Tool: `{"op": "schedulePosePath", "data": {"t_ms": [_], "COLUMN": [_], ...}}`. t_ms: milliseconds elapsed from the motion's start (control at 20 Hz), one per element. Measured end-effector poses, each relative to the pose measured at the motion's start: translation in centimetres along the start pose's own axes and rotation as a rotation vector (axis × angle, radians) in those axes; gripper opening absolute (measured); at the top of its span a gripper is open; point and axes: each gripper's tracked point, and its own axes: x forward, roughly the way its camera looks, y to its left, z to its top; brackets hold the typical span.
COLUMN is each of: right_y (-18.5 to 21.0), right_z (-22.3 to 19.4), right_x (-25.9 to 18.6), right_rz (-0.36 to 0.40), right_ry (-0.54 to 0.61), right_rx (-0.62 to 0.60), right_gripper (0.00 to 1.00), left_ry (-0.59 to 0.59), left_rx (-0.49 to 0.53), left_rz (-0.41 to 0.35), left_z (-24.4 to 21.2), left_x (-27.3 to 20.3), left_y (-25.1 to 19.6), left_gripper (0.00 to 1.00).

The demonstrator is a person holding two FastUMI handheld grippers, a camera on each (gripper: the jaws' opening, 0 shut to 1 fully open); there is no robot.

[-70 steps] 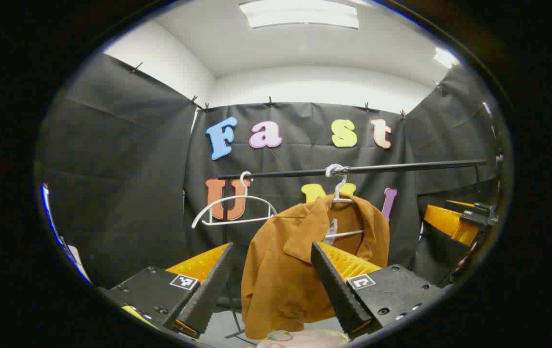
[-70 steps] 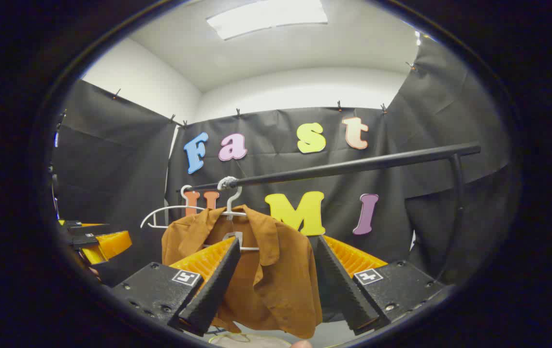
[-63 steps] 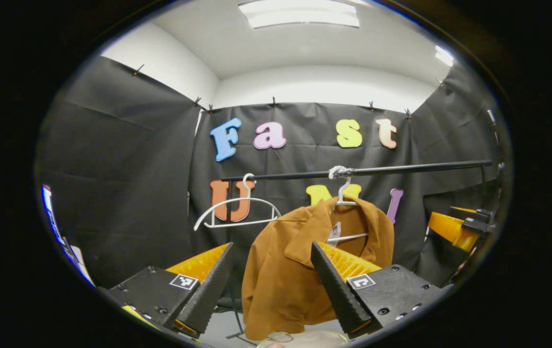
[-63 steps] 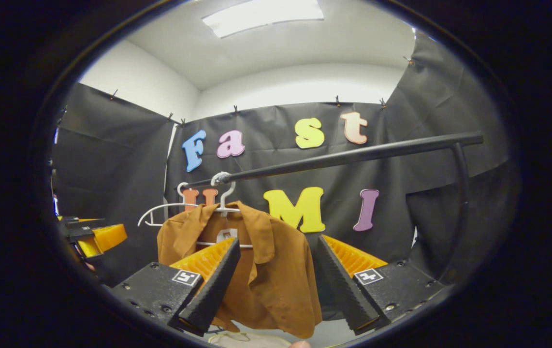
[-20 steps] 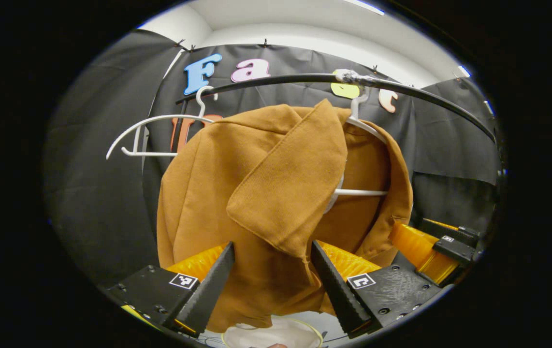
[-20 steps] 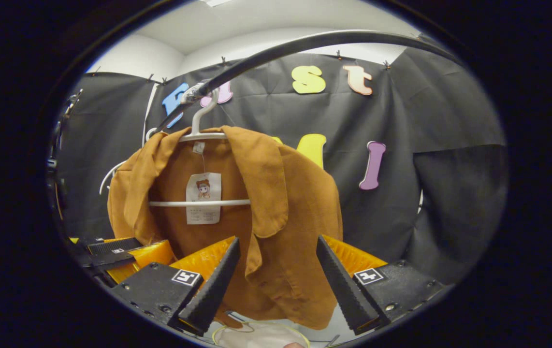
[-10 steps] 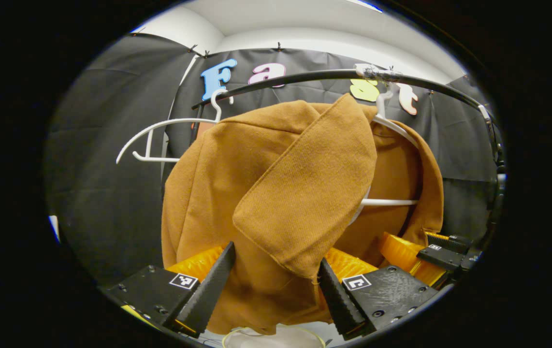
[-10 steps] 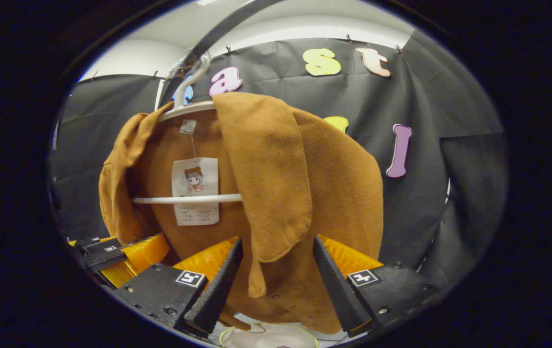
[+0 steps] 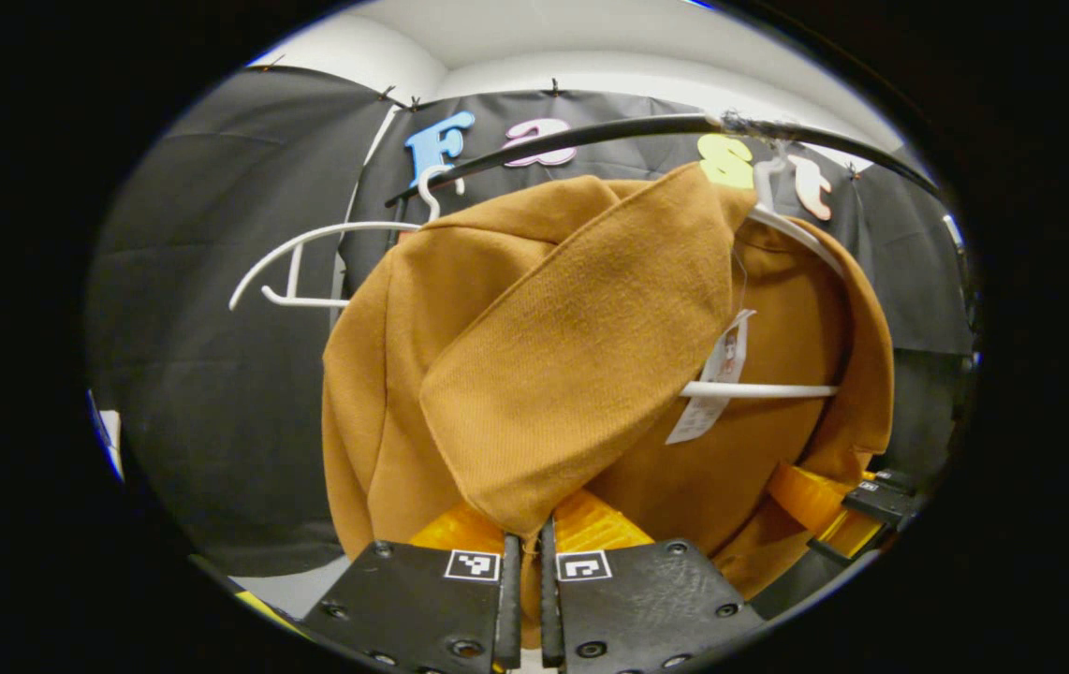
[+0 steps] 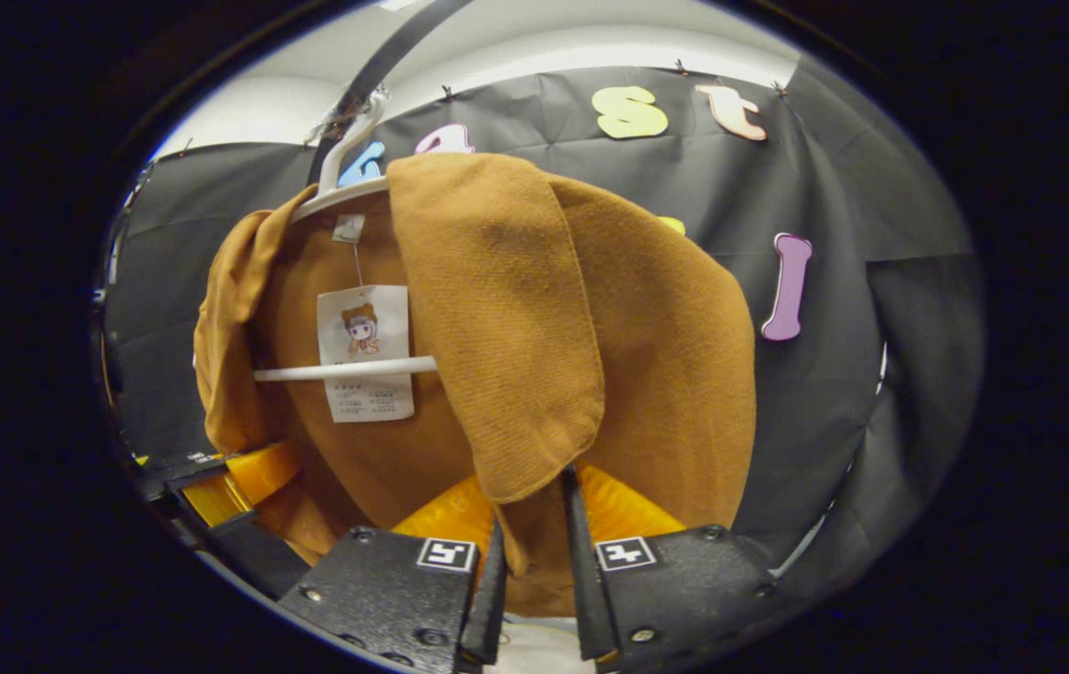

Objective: Grasp the clothes on the hanger with both hands and then place them into the laundry hamper below.

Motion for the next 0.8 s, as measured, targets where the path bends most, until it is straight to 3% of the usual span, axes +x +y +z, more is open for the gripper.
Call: {"op": "schedulePosePath", "data": {"t_ms": [50, 100, 200, 300, 400, 450, 500, 550, 800], "right_y": [-0.7, -1.8, -3.8, -4.6, -5.3, -5.8, -6.2, -6.7, -9.3], "right_z": [0.1, 0.2, 0.1, 0.0, 0.1, 0.4, 0.7, 0.9, 1.8], "right_x": [-0.1, -0.3, -0.8, -1.0, -1.3, -1.4, -1.5, -1.8, -4.7], "right_rz": [-0.020, -0.056, -0.120, -0.127, -0.136, -0.147, -0.159, -0.172, -0.274], "right_ry": [-0.007, -0.016, -0.032, -0.039, -0.048, -0.058, -0.069, -0.079, -0.144], "right_rx": [0.006, 0.011, 0.042, 0.097, 0.121, 0.125, 0.128, 0.133, 0.137], "right_gripper": [0.30, 0.20, 0.13, 0.10, 0.08, 0.08, 0.07, 0.07, 0.06], "left_ry": [0.001, 0.005, 0.013, 0.019, 0.022, 0.021, 0.020, 0.020, -0.010], "left_rx": [-0.002, -0.009, -0.033, -0.045, -0.054, -0.065, -0.078, -0.093, -0.119], "left_rz": [-0.012, -0.031, -0.060, -0.076, -0.079, -0.080, -0.082, -0.089, -0.098], "left_z": [0.0, 0.0, 0.0, 0.1, 0.3, 0.5, 0.7, 0.9, 3.0], "left_x": [-0.4, -0.6, -1.0, -1.5, -2.1, -2.2, -2.5, -2.7, -4.2], "left_y": [0.3, 0.0, -0.2, 0.2, 0.5, 0.8, 1.0, 1.1, 2.7], "left_gripper": [0.05, 0.02, 0.06, 0.02, 0.06, 0.02, 0.07, 0.02, 0.02]}}
